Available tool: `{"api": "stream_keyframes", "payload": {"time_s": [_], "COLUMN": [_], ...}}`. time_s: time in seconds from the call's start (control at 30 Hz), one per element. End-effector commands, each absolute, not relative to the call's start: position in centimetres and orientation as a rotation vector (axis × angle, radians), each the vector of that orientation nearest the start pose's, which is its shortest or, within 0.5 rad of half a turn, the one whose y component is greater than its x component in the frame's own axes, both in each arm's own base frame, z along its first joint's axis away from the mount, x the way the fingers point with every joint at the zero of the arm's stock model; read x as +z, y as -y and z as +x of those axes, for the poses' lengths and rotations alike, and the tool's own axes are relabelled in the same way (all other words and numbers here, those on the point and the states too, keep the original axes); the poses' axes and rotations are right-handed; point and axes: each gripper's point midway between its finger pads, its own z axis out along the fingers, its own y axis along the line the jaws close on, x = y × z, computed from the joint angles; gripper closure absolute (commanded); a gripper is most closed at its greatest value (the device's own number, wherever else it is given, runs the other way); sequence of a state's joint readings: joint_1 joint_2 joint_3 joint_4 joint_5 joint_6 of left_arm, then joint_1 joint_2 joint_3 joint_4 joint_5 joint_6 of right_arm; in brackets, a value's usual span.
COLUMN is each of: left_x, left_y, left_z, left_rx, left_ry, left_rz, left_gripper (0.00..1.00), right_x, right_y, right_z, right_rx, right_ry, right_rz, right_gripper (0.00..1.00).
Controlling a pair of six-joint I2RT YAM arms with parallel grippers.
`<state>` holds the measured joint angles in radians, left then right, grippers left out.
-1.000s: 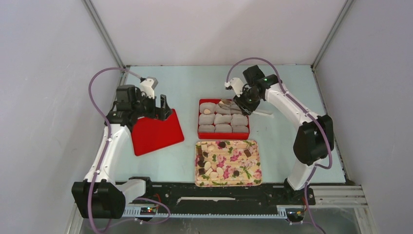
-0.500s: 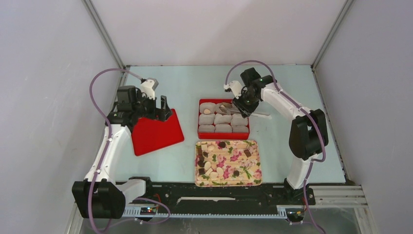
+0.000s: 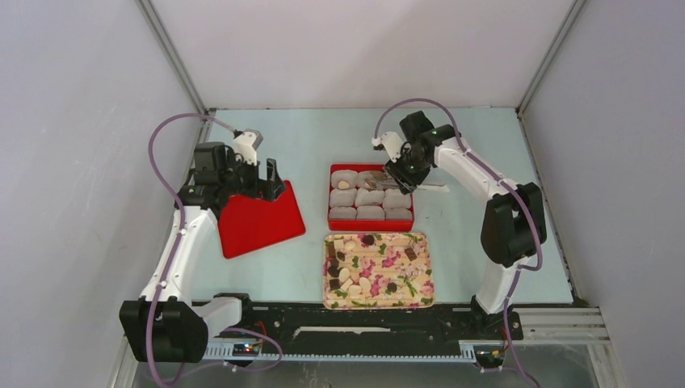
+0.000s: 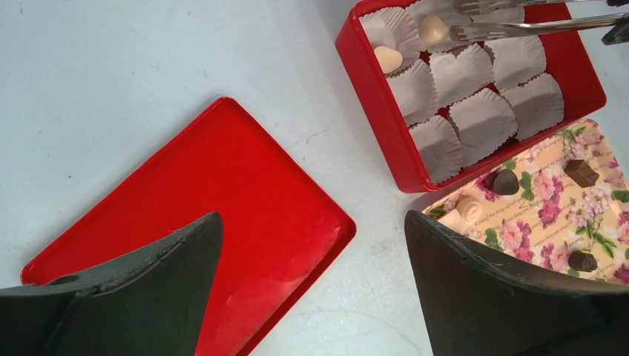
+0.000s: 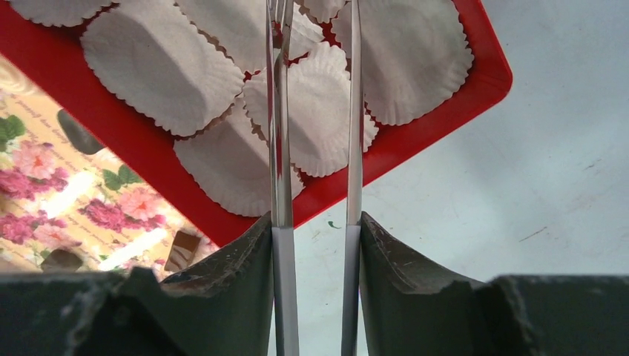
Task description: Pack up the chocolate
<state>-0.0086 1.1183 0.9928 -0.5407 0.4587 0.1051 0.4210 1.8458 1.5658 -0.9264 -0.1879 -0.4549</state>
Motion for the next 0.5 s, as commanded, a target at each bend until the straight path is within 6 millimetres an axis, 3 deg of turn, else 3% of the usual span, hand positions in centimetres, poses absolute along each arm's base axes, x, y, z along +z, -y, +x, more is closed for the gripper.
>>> {"api": "stream_keyframes", "payload": {"time_s": [0.0, 0.1, 0.2, 0.33, 0.47], "left_x": [20.5, 20.5, 20.4, 20.2, 20.2], "left_y": [8.0, 8.1, 8.1, 8.1, 8.0], "left_z": [31.2, 31.3, 31.4, 31.4, 31.5], "left_rx": [-0.476, -0.484, -0.488, -0.488, -0.485], "left_ry": [-2.130, -2.132, -2.137, -2.143, -2.145], "left_rz": [0.397, 0.397, 0.398, 0.395, 0.387], "left_gripper": [0.02, 0.02, 0.02, 0.02, 0.02], "right_x": [17.5, 18.9, 19.1, 16.9, 13.8], "right_y": [-17.9, -17.6, -17.8, -18.8, -18.9], "right_z": [34.8, 32.3, 28.5, 22.5, 18.3], "right_rx": [0.278, 0.308, 0.386, 0.551, 0.577], "right_ry": [-2.300, -2.232, -2.178, -2.129, -2.126], "right_rz": [-1.186, -1.231, -1.340, -1.559, -1.762], "right_gripper": [0.58, 0.60, 0.62, 0.62, 0.60]}}
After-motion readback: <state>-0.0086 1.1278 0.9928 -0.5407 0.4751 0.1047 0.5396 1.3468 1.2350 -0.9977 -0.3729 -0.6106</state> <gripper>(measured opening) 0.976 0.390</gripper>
